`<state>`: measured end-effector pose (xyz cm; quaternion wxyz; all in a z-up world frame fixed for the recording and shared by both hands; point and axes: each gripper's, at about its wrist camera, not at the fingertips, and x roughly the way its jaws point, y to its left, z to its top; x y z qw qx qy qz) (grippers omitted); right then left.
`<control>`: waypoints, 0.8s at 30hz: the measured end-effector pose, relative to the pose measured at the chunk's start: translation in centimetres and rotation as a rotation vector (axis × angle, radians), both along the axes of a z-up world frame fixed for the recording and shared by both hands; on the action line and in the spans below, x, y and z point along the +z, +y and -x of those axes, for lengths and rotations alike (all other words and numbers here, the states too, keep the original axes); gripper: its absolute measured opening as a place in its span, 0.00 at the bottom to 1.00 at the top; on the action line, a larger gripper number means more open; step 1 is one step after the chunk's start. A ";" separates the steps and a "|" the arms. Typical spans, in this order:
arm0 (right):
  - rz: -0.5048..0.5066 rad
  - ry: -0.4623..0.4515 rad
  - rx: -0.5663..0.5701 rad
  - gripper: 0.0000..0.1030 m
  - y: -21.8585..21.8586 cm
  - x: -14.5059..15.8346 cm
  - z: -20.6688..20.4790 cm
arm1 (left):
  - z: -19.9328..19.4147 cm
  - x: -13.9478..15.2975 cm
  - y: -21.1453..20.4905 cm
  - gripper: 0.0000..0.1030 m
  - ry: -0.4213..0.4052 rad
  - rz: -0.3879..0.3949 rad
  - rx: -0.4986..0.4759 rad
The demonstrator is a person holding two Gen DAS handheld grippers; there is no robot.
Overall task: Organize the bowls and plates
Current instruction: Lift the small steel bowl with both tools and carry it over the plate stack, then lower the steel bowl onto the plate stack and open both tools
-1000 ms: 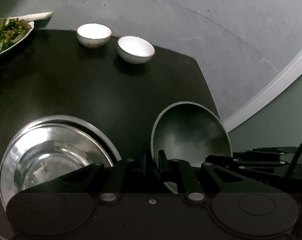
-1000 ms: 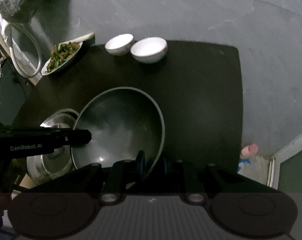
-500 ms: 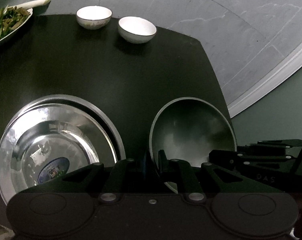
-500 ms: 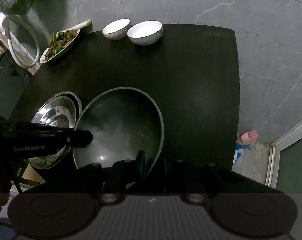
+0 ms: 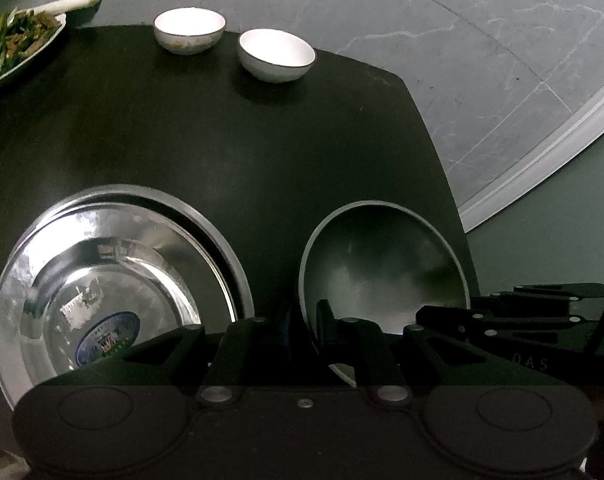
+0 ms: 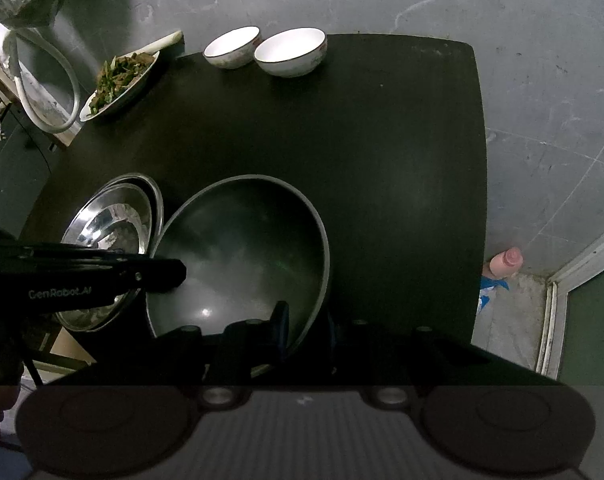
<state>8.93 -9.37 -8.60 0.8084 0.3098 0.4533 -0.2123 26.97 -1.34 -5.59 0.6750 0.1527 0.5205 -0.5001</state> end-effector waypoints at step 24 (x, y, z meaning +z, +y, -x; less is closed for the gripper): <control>0.171 -0.083 -0.029 0.83 -1.9 3.5 0.7 | -2.6 4.9 -1.9 0.79 -0.226 0.130 0.074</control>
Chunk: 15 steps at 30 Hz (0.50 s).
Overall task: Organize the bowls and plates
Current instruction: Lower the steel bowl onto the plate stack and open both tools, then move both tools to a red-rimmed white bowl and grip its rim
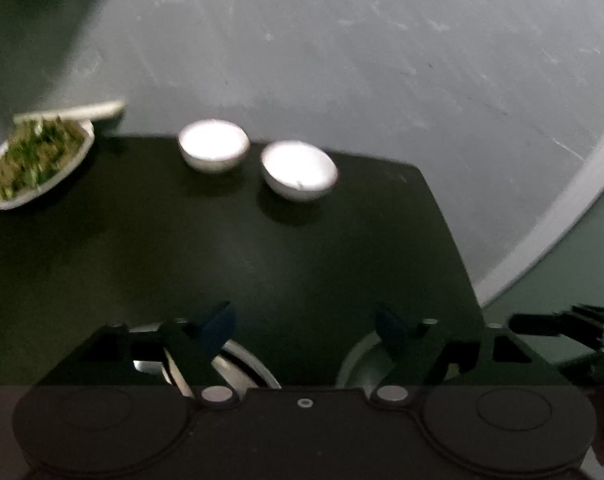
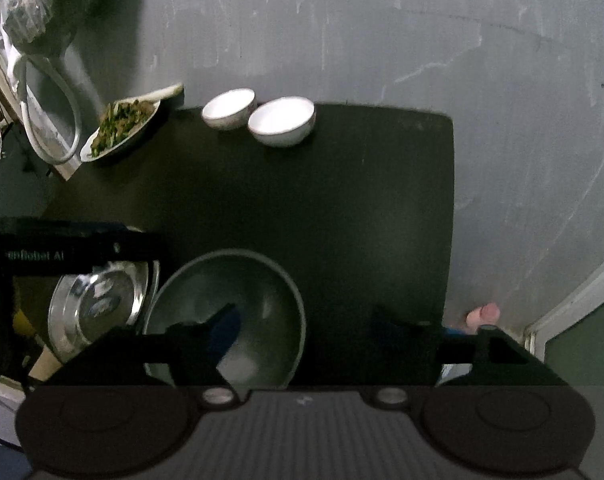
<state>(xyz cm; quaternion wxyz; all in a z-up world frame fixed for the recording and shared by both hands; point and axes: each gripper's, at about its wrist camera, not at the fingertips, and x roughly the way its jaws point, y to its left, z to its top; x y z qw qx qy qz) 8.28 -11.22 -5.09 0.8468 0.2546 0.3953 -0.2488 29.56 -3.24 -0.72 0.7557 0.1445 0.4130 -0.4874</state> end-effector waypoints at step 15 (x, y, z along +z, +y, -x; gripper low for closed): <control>0.122 0.016 -0.063 1.00 -5.4 1.1 -5.2 | -7.0 0.1 -4.7 0.97 -0.072 0.037 0.164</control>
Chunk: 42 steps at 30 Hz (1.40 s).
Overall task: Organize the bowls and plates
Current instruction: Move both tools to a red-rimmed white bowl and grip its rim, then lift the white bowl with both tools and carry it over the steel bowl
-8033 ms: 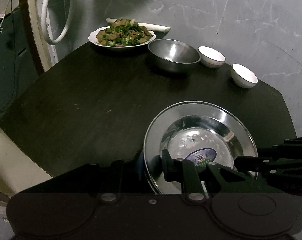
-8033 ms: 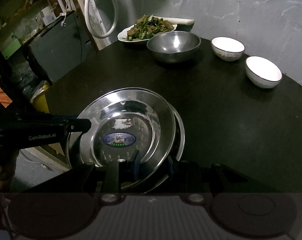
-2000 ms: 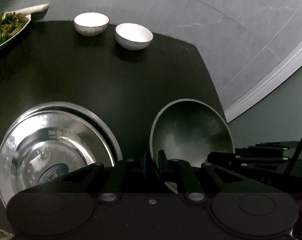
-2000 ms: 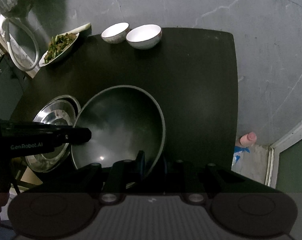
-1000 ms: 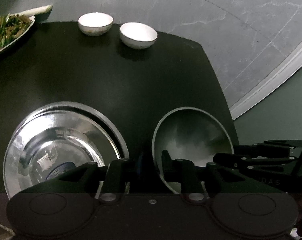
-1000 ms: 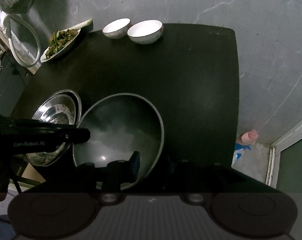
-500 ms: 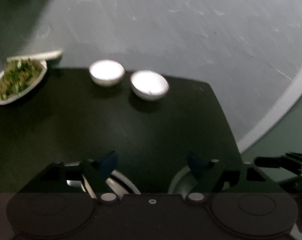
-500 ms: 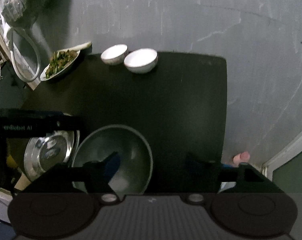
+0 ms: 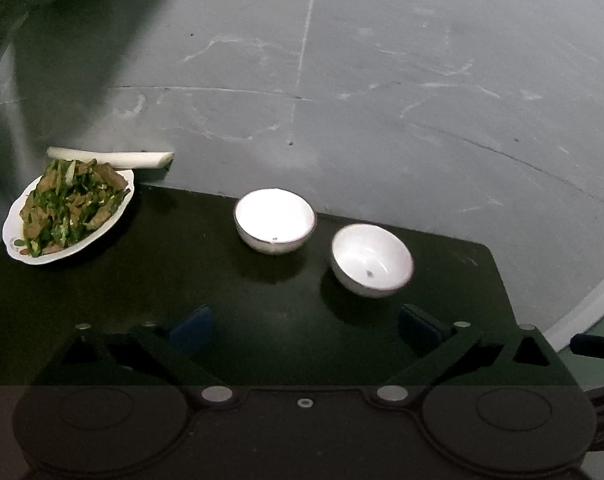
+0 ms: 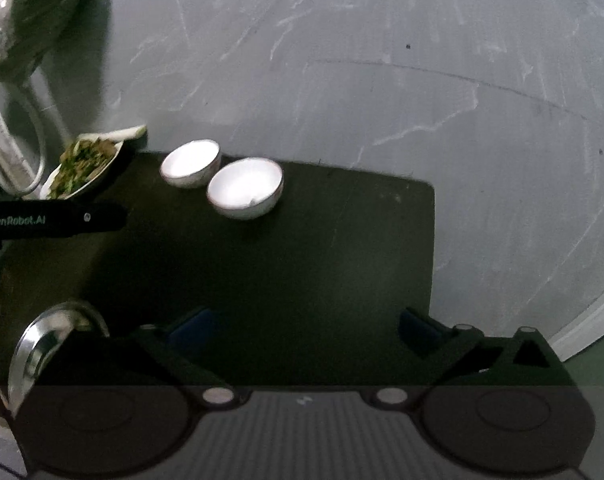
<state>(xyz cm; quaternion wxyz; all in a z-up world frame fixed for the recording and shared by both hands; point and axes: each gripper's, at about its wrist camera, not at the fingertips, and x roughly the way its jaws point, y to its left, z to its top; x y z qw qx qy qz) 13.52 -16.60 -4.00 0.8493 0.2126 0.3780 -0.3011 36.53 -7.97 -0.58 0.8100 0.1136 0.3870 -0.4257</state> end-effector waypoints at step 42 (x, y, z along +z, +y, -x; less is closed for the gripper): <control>-0.037 -0.014 0.053 0.68 -9.6 -6.7 -12.9 | -6.4 -7.0 -8.9 0.53 0.204 -0.005 -0.008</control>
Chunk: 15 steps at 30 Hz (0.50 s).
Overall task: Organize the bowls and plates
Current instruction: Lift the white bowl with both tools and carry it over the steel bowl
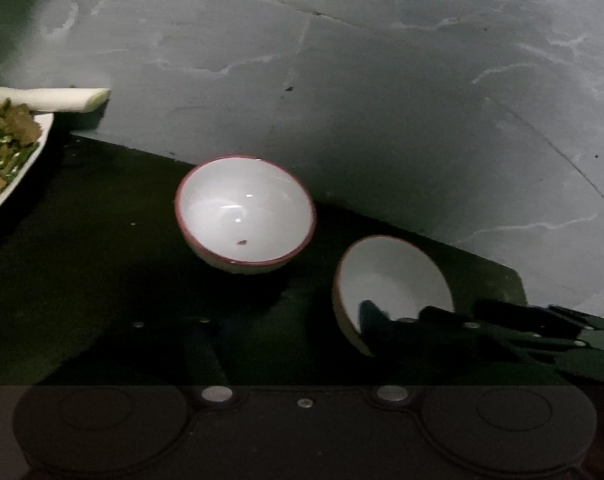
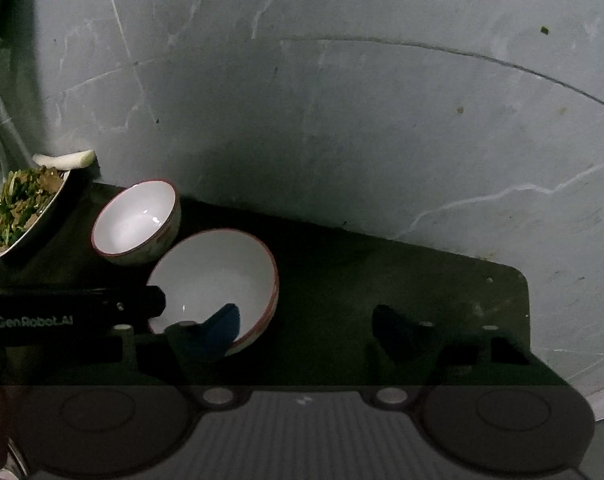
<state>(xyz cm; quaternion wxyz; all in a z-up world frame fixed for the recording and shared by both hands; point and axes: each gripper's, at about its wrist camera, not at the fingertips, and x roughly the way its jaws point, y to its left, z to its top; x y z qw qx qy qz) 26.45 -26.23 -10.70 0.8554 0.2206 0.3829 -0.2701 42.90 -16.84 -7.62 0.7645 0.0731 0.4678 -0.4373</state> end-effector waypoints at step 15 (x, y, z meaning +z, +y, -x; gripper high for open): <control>-0.072 -0.006 0.017 0.36 -0.1 -0.4 -1.3 | -0.4 0.0 -0.8 0.13 0.071 0.056 -0.060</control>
